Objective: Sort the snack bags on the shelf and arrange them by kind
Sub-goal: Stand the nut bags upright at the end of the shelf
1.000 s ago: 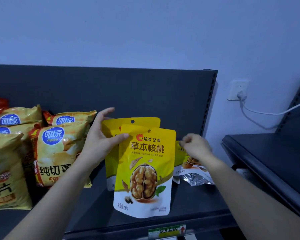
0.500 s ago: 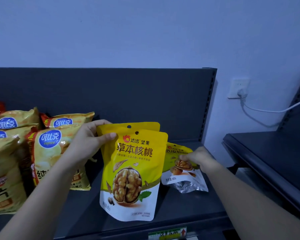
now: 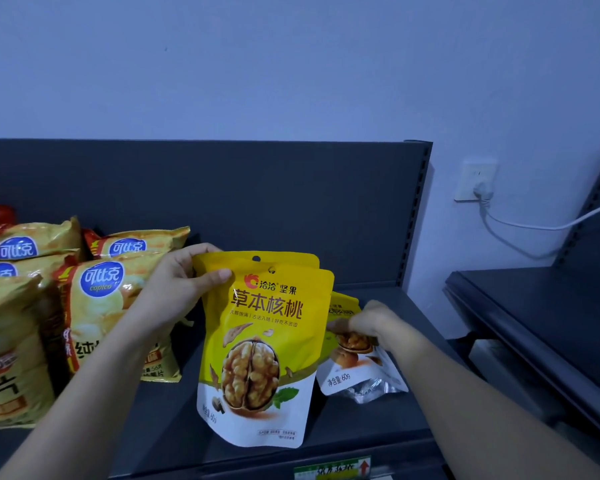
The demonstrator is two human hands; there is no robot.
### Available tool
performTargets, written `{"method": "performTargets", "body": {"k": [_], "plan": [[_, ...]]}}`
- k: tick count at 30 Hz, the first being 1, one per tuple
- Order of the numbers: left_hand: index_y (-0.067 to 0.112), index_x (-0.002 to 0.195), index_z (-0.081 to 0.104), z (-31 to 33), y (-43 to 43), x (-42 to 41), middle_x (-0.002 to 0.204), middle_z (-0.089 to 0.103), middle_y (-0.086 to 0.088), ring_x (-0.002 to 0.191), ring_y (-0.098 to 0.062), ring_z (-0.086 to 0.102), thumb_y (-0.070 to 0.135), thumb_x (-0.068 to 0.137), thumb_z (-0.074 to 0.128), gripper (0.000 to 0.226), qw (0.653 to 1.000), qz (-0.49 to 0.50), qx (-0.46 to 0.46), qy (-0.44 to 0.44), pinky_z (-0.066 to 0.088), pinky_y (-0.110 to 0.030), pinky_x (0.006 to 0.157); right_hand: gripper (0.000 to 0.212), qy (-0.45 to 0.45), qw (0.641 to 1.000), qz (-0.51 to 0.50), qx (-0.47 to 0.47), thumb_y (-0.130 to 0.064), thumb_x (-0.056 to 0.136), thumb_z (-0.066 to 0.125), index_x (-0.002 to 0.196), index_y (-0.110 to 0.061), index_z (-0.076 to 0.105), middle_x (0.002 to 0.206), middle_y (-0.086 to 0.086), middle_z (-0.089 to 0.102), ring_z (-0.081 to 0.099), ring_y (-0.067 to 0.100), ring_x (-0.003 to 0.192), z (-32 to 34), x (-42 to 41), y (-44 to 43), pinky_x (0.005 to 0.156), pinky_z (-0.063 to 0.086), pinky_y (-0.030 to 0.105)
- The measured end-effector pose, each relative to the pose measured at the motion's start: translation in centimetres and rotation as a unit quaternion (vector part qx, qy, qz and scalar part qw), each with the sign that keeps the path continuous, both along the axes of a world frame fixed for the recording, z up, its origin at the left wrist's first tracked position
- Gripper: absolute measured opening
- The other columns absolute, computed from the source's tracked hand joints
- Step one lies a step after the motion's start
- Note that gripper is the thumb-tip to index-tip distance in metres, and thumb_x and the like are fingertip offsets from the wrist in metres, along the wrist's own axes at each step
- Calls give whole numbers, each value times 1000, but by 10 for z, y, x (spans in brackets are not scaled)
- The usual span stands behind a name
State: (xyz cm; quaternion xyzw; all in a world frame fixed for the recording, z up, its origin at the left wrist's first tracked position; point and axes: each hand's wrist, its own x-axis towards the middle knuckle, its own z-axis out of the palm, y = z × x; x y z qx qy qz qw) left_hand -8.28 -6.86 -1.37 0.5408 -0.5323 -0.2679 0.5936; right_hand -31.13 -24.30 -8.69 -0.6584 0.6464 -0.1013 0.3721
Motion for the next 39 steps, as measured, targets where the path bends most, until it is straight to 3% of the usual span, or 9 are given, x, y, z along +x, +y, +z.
{"method": "performTargets", "body": {"k": [8, 12, 15, 23, 27, 31, 33, 36, 39], "plan": [[10, 84, 61, -4, 3, 5, 77, 71, -3, 74, -16, 69, 12, 82, 63, 3, 1000, 3, -1, -5, 57, -26, 67, 20, -118, 990, 32, 76, -14, 73, 84, 66, -8, 67, 73, 8, 68, 63, 16, 62, 2, 6, 13, 50, 47, 23], [9, 85, 61, -4, 3, 4, 75, 71, -3, 73, -16, 69, 6, 85, 61, 3, 1000, 7, -1, -1, 56, -24, 64, 44, -193, 980, 1, 45, -8, 67, 87, 100, -2, 57, 97, 18, 64, 63, 28, 82, 3, 8, 13, 60, 47, 29], [7, 86, 60, -4, 3, 1, 72, 71, -2, 69, -14, 69, 2, 88, 58, 6, 1000, 15, -4, 3, 56, -22, 62, 16, -281, 960, -1, -23, 4, 76, 75, 79, -4, 62, 75, 13, 62, 58, 22, 62, 18, 13, 12, 56, 46, 27], [21, 91, 62, -8, -1, -18, 77, 68, 0, 73, -16, 66, -1, 96, 51, 26, 996, 74, -36, 23, 57, -27, 63, 19, -530, 838, 67, -112, 6, 83, 53, 85, -5, 69, 88, 14, 71, 64, 24, 76, 77, 23, 33, 75, 53, 37], [46, 110, 51, -15, -2, -5, 120, 50, 3, 111, -21, 54, 18, 84, 73, 44, 966, 168, -73, -182, 48, -51, 95, 16, -554, 823, 108, -57, 0, 70, 56, 80, -8, 65, 81, 10, 69, 63, 22, 71, 75, 26, 40, 70, 51, 35], [24, 149, 27, -7, 2, -7, 149, 28, 4, 142, -19, 22, 49, 63, 84, 106, 891, 195, -97, -400, 16, -44, 116, 13, -516, 837, 180, 24, -5, 61, 56, 65, -16, 62, 56, -2, 61, 57, 11, 50, 74, 25, 49, 53, 47, 24], [24, 143, 40, 0, 3, -9, 134, 42, 14, 135, -8, 27, 68, 60, 68, 98, 866, 182, -89, -458, 8, -38, 114, 18, -500, 831, 229, 79, -20, 66, 65, 81, -11, 70, 74, 3, 71, 67, 17, 67, 74, 23, 53, 66, 57, 30], [30, 102, 59, 7, 7, -10, 96, 53, 24, 91, 5, 40, 52, 67, 78, 46, 898, 140, -66, -413, 29, -32, 96, 81, -486, 840, 208, 124, -74, 67, 57, 107, -4, 64, 105, 16, 65, 61, 33, 99, 64, 24, 41, 96, 48, 48], [27, 77, 56, 9, 11, -7, 81, 56, 12, 83, -4, 48, 31, 74, 80, 24, 906, 116, -70, -400, 35, -30, 67, 69, -406, 905, 122, 33, -75, 82, 45, 87, -10, 67, 85, 8, 66, 61, 24, 84, 50, 29, 28, 79, 48, 39]]}}
